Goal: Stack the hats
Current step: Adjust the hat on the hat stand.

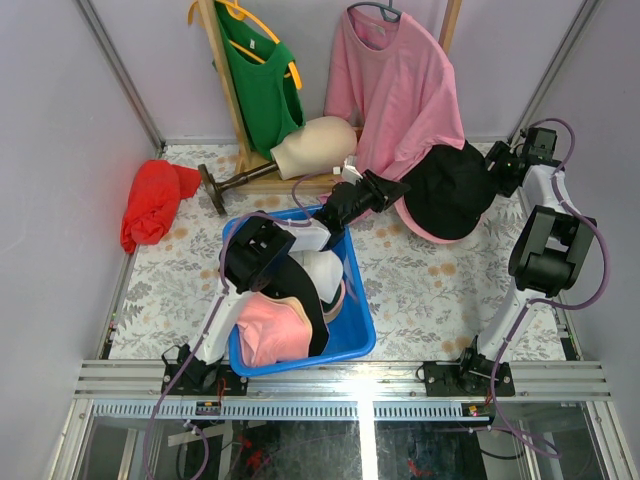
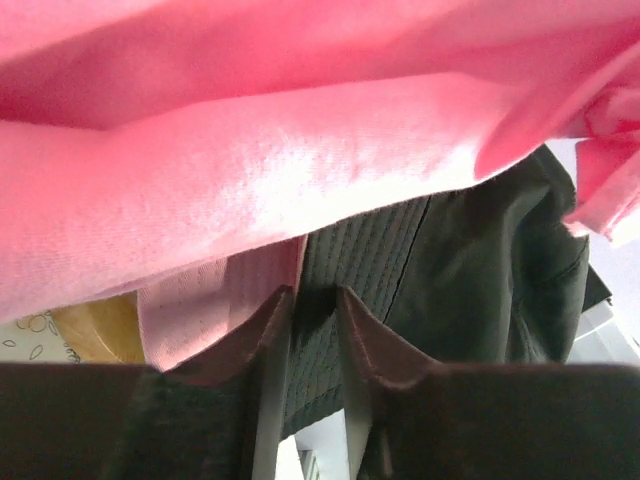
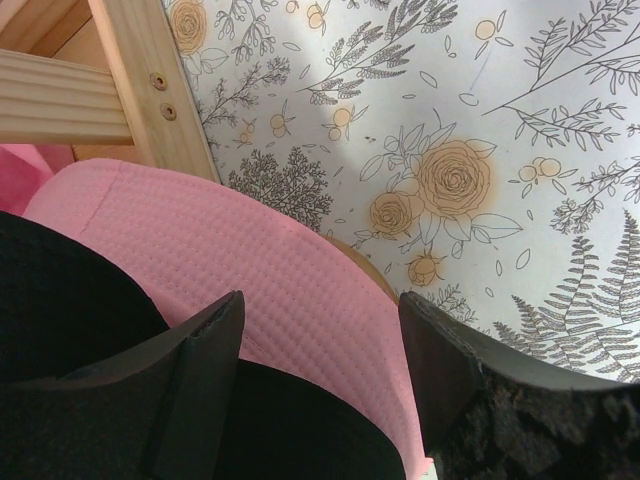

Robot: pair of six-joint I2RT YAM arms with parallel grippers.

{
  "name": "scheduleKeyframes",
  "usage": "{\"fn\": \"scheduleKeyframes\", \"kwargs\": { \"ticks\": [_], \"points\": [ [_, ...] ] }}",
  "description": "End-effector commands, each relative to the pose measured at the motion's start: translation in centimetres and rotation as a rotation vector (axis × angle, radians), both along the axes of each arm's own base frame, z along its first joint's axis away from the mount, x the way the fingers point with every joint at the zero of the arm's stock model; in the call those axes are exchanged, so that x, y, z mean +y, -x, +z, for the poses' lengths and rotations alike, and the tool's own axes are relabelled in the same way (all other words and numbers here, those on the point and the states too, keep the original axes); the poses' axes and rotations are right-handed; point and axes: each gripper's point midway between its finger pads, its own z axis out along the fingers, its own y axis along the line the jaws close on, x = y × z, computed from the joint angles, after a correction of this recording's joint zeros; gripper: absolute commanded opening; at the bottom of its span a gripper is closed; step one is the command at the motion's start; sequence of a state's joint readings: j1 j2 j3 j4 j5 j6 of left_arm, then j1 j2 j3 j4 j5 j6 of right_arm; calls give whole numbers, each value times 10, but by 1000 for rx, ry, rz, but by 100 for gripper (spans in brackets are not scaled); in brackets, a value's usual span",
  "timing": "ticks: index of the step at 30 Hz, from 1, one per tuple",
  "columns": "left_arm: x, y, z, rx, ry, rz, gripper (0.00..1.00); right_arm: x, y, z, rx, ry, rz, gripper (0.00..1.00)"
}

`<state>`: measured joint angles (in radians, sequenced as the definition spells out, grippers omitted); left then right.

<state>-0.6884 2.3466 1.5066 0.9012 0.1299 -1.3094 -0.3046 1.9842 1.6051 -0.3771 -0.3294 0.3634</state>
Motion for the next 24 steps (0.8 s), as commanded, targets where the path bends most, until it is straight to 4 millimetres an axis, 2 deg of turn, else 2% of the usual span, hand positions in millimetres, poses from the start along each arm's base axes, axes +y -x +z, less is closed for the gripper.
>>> {"fn": "scheduleKeyframes", "kwargs": {
  "ticks": [1, 3, 5, 12, 18, 24],
  "points": [
    [-6, 4, 8, -38, 56, -2, 14, 25, 3, 39, -71, -54, 46, 70],
    [-8, 5, 5, -34, 43, -3, 5, 27, 4, 40, -72, -67, 46, 70],
    [-8, 6, 4, -28, 26, 0, 0, 27, 6, 40, -71, -71, 42, 70],
    [-2, 3, -19, 54, -102, 38, 0, 21, 13, 39, -56, -55, -12, 70],
    [6, 2, -43, 137, -257, 66, 0, 9, 20, 46, -91, -101, -86, 70],
    [6, 3, -51, 167, -323, 57, 0, 15, 22, 49, -121, -170, -66, 70]
  ]
}}
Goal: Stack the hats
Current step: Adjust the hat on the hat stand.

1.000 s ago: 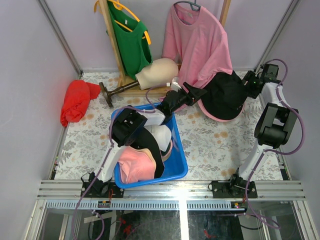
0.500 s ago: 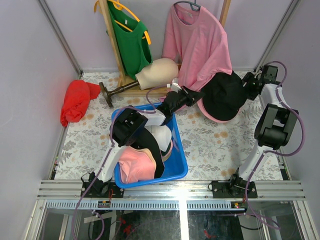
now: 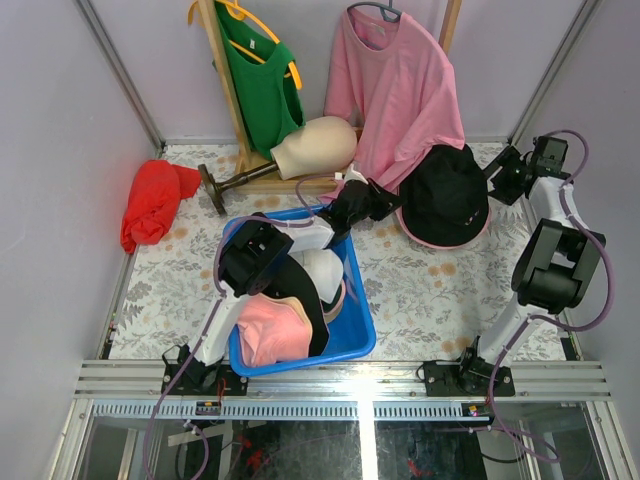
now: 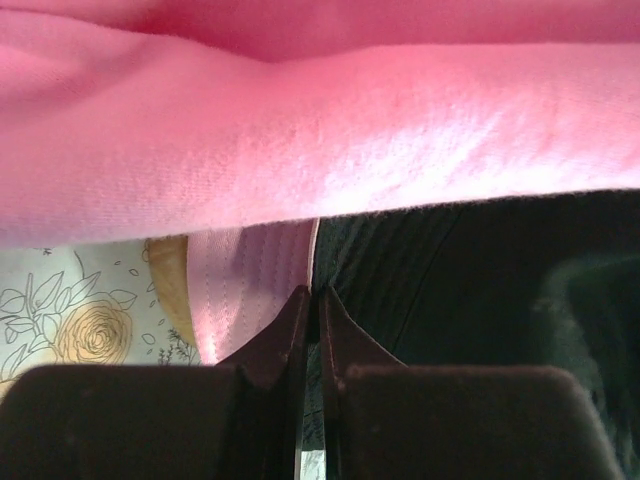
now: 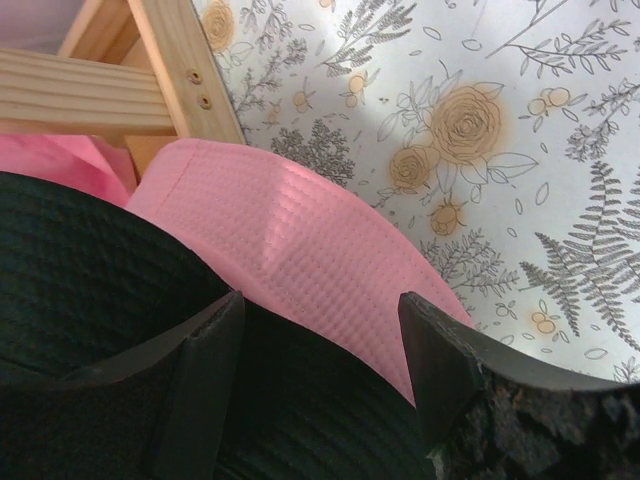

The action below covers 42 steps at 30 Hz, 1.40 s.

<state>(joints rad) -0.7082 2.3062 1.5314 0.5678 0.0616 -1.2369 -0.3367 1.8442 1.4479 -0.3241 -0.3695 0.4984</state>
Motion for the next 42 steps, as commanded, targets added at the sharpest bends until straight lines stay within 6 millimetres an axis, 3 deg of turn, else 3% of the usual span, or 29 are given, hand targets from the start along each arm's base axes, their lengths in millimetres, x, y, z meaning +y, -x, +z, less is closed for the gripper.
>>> {"fn": "scheduleKeyframes", "kwargs": {
  "ticks": [1, 15, 21, 30, 38, 42],
  "points": [
    [3, -1, -3, 18, -101, 6, 0, 13, -4, 32, -105, -57, 35, 70],
    [2, -7, -13, 45, -271, -32, 0, 24, 12, 61, -227, -196, 34, 70],
    [2, -6, -20, 61, -332, -60, 0, 27, 21, 57, -239, -220, 35, 71],
    [0, -7, -34, 84, -405, -105, 0, 31, 26, 35, -240, -279, 43, 71],
    [-3, -9, -44, 108, -454, -134, 0, 18, 26, 44, -246, -230, 5, 71],
    [-4, -7, -46, 117, -453, -142, 0, 22, 23, 45, -243, -271, 22, 71]
  ]
}}
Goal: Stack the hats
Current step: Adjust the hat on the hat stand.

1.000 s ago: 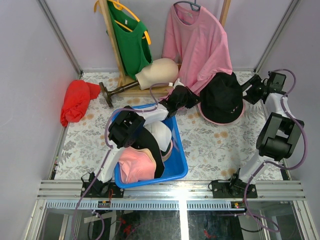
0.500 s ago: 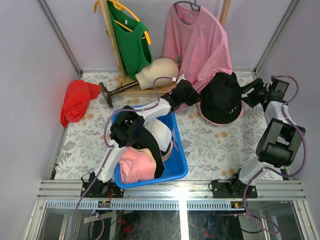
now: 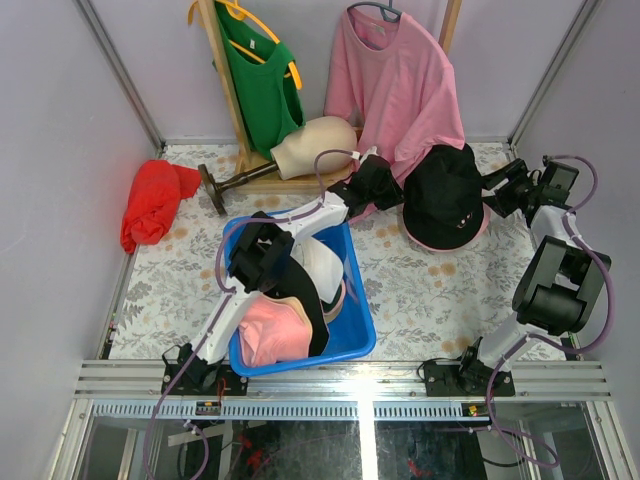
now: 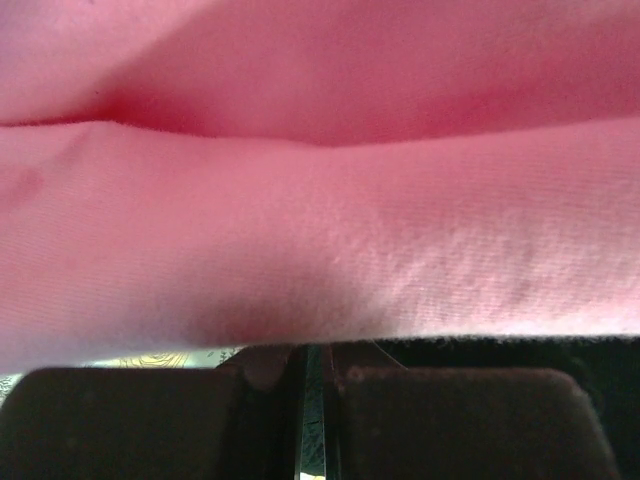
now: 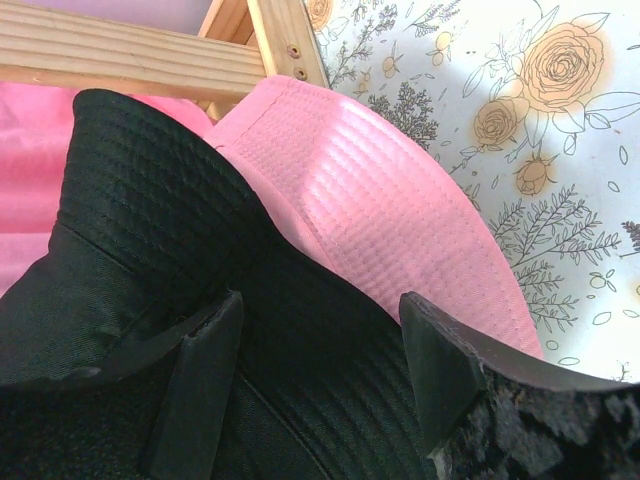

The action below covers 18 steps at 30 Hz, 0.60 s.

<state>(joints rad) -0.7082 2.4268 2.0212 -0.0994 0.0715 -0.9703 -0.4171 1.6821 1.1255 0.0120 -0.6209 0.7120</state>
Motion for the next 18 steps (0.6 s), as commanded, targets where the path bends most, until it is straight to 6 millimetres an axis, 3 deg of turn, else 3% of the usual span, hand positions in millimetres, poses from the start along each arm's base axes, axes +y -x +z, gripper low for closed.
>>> {"fn": "scheduleKeyframes", "kwargs": {
  "ticks": [1, 9, 14, 18],
  "points": [
    [7, 10, -33, 67, -87, -33, 0, 6, -5, 30, -77, -22, 34, 71],
    [1, 8, -31, 67, -109, -68, 0, 11, -8, 16, -84, -86, 51, 73],
    [0, 9, -32, 72, -111, -83, 0, 16, -5, 7, -67, -128, 74, 82],
    [-2, 10, -28, 70, -109, -95, 0, 22, -4, 7, -76, -165, 90, 82]
  ]
}}
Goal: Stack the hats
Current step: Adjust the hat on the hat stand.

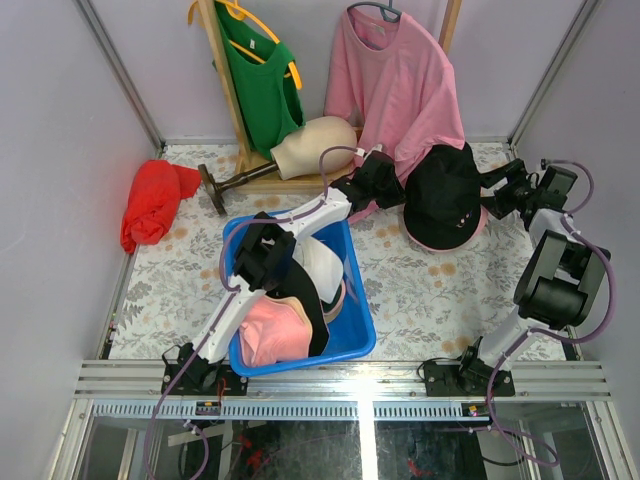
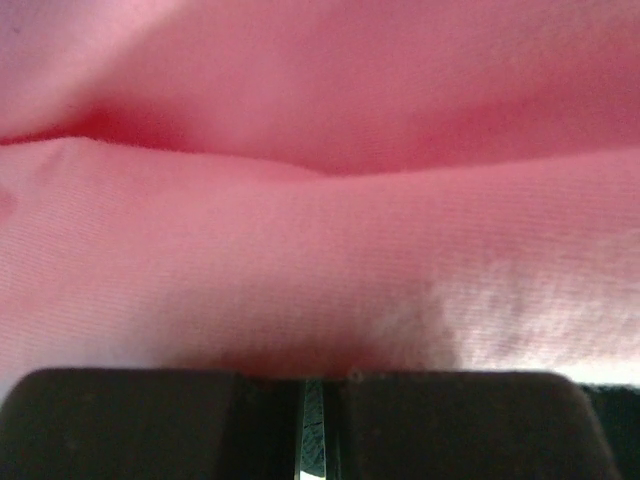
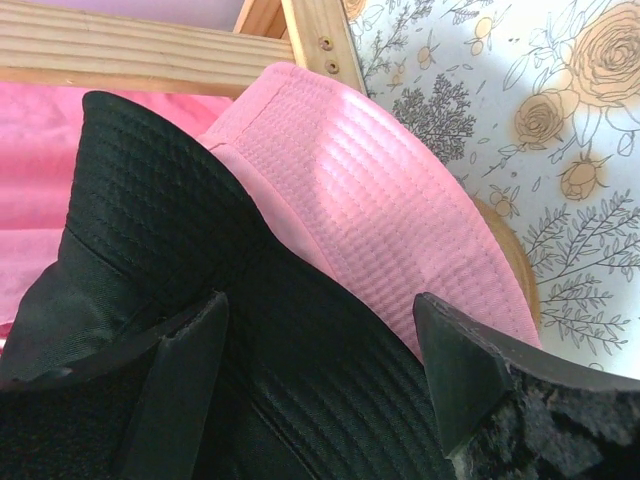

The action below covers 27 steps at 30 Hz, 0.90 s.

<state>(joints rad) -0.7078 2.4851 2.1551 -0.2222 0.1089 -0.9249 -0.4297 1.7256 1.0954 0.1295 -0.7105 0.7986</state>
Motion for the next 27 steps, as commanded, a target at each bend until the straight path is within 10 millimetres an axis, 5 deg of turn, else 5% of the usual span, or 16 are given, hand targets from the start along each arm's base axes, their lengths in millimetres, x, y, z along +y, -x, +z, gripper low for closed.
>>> {"fn": "scheduleKeyframes", "kwargs": {
  "ticks": [1, 6, 10, 12, 15, 27],
  "points": [
    [3, 9, -24, 48, -66, -42, 0, 17, 2, 10, -45, -69, 69, 82],
    [3, 10, -21, 44, -70, -51, 0, 23, 3, 16, -71, -126, 81, 76],
    [3, 12, -22, 46, -79, -57, 0, 27, 6, 17, -77, -160, 83, 61],
    [5, 12, -20, 43, -82, -56, 0, 28, 7, 17, -74, -169, 80, 43],
    [6, 13, -19, 40, -86, -55, 0, 28, 8, 16, -59, -173, 72, 3],
    [23, 9, -17, 19, -129, 12, 0, 0, 19, -8, 84, -12, -54, 0]
  ]
}}
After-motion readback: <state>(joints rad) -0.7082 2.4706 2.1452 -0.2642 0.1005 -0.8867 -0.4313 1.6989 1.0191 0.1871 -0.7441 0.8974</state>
